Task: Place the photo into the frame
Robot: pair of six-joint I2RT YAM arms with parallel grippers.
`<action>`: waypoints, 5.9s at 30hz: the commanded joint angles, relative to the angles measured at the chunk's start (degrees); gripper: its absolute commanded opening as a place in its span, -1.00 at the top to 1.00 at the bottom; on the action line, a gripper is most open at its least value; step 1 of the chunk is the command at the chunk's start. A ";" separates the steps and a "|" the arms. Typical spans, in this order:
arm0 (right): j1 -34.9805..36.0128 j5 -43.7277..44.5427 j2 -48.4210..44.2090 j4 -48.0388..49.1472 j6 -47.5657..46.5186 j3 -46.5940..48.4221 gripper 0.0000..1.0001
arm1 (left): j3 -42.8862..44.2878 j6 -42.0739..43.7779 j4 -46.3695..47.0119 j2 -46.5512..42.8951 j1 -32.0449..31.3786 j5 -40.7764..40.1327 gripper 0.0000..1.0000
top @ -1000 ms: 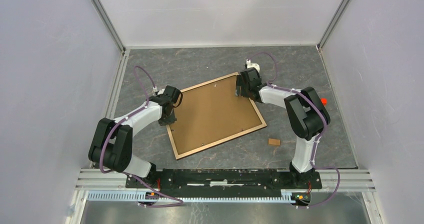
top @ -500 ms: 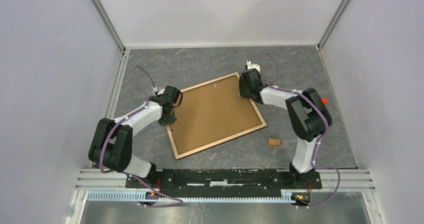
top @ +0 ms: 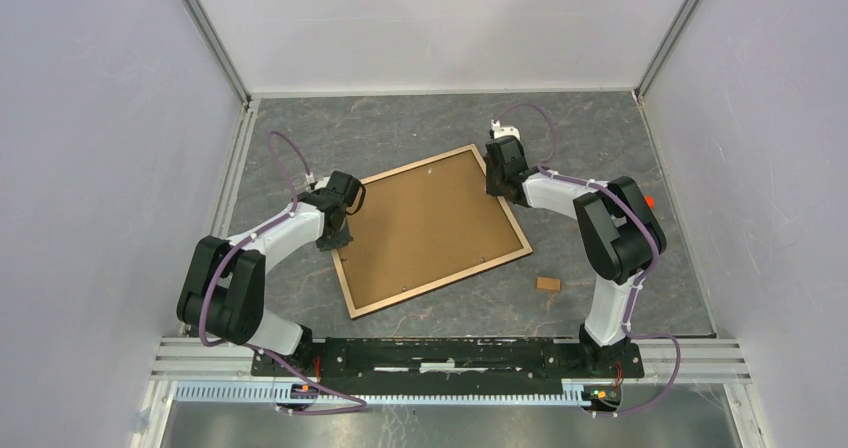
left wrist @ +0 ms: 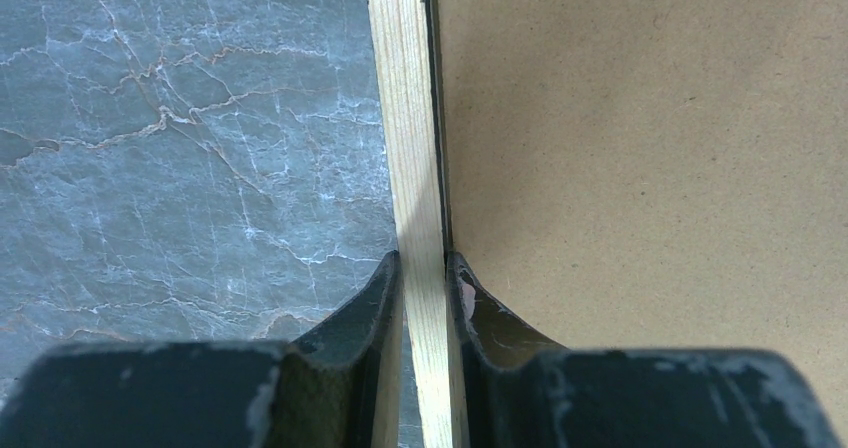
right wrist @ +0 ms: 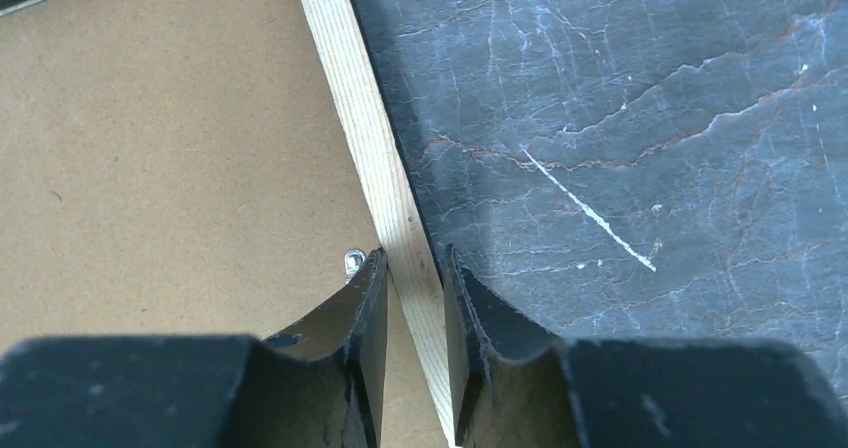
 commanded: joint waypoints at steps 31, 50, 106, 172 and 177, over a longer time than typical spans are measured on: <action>0.34 -2.28 1.16 -2.23 -2.46 4.41 -0.35 | 1.86 2.15 1.91 -0.72 -0.34 -0.28 0.96; 0.43 -3.19 1.68 -5.32 -4.82 2.62 0.07 | 1.43 2.06 1.59 -1.73 -0.33 -0.22 0.96; 2.02 -4.82 0.68 -5.86 -5.55 2.82 0.00 | 1.95 1.97 2.12 -0.25 -0.32 0.41 0.95; 0.09 -7.37 -1.58 -13.32 -16.16 1.89 0.05 | 3.53 2.63 2.32 2.24 -0.31 1.91 0.96; 0.08 -6.90 -1.67 -13.44 -16.24 1.79 0.19 | 3.93 2.59 2.12 2.21 -0.33 2.08 0.96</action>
